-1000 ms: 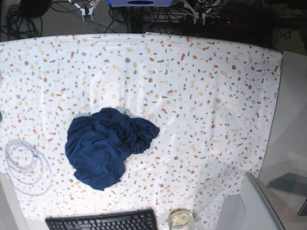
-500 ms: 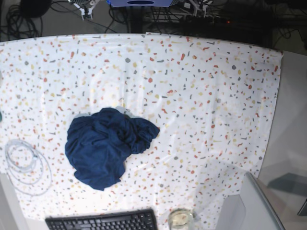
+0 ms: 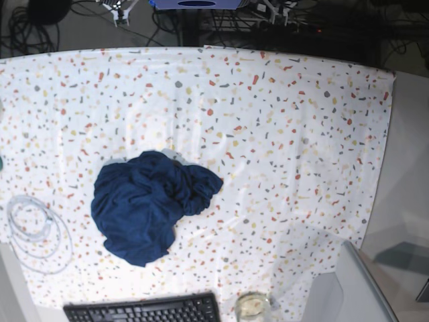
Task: Layout the t-shirt on the table in an organized manner, then fold the t-shirt properly
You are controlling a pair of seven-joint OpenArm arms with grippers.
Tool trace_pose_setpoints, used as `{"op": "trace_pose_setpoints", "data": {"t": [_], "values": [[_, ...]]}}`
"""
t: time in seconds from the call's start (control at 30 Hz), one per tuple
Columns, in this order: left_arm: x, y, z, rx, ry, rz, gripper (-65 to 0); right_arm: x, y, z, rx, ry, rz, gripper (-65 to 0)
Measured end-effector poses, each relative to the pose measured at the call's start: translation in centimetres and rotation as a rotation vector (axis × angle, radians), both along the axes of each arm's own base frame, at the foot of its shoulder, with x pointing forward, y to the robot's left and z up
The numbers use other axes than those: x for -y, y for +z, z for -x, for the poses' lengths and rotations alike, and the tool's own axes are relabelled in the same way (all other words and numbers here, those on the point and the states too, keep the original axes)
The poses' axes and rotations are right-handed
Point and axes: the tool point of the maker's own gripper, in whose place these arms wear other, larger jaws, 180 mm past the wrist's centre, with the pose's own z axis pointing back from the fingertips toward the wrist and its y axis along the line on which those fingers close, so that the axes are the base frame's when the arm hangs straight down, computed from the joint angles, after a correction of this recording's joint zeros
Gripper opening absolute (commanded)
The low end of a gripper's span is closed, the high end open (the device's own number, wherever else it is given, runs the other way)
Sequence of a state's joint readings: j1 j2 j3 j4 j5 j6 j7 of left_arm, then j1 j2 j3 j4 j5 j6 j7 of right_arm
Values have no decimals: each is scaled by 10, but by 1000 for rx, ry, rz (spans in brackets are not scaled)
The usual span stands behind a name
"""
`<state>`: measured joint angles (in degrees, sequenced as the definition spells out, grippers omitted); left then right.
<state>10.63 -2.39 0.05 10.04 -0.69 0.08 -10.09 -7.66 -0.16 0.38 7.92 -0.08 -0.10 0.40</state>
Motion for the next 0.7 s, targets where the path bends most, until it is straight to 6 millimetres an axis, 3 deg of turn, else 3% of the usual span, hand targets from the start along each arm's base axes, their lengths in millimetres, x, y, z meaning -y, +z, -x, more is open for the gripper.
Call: {"op": "trace_pose_setpoints", "data": {"t": [0.53,0.7], "values": [[0,0,1,-1,-4,0,-650,0,0,2,-4,0,0,-647],[-5,2,13,-12,-13,-6,-650,0,4,29,-70,0,2,-647]]}}
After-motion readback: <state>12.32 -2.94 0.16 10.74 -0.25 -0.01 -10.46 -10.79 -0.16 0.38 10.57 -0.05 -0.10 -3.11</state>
